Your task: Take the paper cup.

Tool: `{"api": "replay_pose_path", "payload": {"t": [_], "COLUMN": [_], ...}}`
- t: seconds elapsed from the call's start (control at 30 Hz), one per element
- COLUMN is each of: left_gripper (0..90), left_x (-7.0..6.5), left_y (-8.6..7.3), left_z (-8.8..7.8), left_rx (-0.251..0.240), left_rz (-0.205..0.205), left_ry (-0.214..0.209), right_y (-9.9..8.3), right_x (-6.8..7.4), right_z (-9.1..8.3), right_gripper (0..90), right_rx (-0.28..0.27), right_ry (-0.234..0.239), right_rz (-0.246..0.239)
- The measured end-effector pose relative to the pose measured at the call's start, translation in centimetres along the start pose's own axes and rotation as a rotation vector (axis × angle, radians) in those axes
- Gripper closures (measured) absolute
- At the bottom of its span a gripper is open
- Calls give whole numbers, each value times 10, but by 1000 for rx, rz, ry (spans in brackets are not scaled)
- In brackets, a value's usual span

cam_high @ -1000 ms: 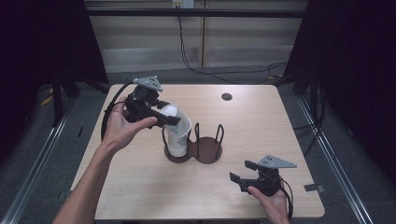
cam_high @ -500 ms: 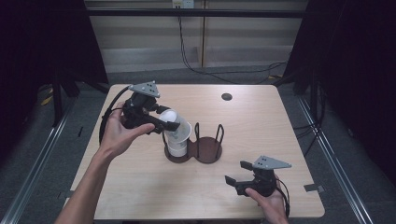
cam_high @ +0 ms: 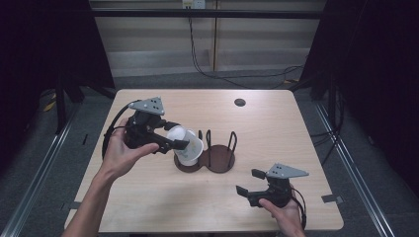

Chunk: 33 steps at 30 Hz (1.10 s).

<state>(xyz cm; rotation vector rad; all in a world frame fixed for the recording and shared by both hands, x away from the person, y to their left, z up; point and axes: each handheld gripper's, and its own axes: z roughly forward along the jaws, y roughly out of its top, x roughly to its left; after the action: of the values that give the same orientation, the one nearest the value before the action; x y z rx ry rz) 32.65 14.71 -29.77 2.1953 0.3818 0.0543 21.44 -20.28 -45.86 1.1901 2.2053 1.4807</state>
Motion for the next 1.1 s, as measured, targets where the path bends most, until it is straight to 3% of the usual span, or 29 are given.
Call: {"api": "replay_pose_path", "payload": {"t": [0.07, 0.17, 0.5, 0.63, 0.97, 1.1], "left_gripper": [371, 371, 371, 371, 371, 370], "left_x": [-2, -5, -17, -17, -14, -13], "left_y": [-3, -8, -31, -41, -67, -69], "left_z": [1, 4, -3, 0, 20, 21], "left_rx": [-14, 5, -4, 5, 0, 7], "left_rz": [-3, -1, -26, -24, -73, -74], "left_ry": [-15, -33, -29, -40, -66, -75], "right_y": [3, 8, 31, 43, 60, 64], "right_x": [3, 9, 21, 27, 40, 45], "right_z": [3, 6, 11, 18, 33, 39], "right_gripper": [141, 141, 148, 145, 163, 165], "right_rx": [-2, -1, -26, -28, -26, -25], "right_ry": [12, 31, 113, 133, 206, 221], "right_rz": [-7, -21, -57, -85, -119, -132]}}
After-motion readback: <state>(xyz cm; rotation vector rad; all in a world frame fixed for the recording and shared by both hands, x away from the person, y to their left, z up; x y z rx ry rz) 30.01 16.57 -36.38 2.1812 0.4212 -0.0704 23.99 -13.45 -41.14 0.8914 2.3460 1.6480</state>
